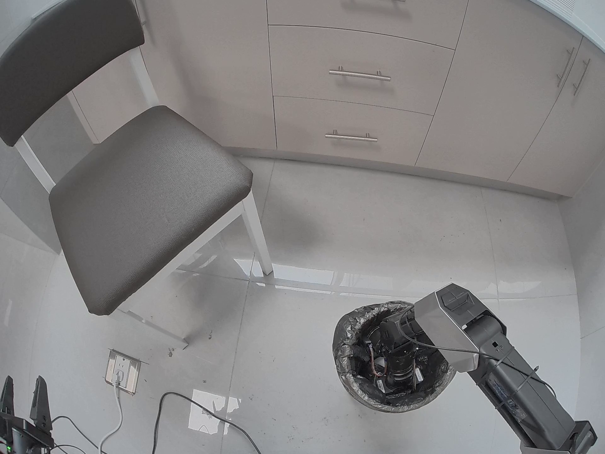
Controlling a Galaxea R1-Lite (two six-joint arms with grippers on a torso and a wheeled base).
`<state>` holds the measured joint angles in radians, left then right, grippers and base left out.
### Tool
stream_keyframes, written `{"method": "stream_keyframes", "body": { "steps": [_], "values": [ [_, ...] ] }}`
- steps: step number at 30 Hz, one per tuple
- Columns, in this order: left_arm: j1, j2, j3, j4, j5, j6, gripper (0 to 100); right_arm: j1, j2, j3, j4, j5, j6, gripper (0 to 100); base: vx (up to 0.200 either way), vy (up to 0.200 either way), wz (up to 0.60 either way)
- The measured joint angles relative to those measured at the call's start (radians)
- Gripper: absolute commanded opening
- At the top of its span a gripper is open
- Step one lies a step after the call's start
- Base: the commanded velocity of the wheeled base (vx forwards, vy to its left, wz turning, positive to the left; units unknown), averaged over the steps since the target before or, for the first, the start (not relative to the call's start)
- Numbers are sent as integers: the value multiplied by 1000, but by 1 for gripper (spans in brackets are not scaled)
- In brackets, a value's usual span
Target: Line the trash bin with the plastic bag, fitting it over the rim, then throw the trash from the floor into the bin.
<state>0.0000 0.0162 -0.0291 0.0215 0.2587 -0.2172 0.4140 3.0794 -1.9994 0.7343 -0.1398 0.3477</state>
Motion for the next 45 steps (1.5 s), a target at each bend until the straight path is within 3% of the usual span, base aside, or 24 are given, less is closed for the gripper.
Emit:
{"method": "stream_keyframes", "body": {
  "steps": [31, 45],
  "values": [
    [0, 0, 0, 0, 0, 0, 100, 1, 6, 0, -107, -33, -3, 0, 0, 0, 0],
    [0, 0, 0, 0, 0, 0, 100, 1, -126, -1, -4, -44, 2, 0, 0, 0, 0]
  ]
}}
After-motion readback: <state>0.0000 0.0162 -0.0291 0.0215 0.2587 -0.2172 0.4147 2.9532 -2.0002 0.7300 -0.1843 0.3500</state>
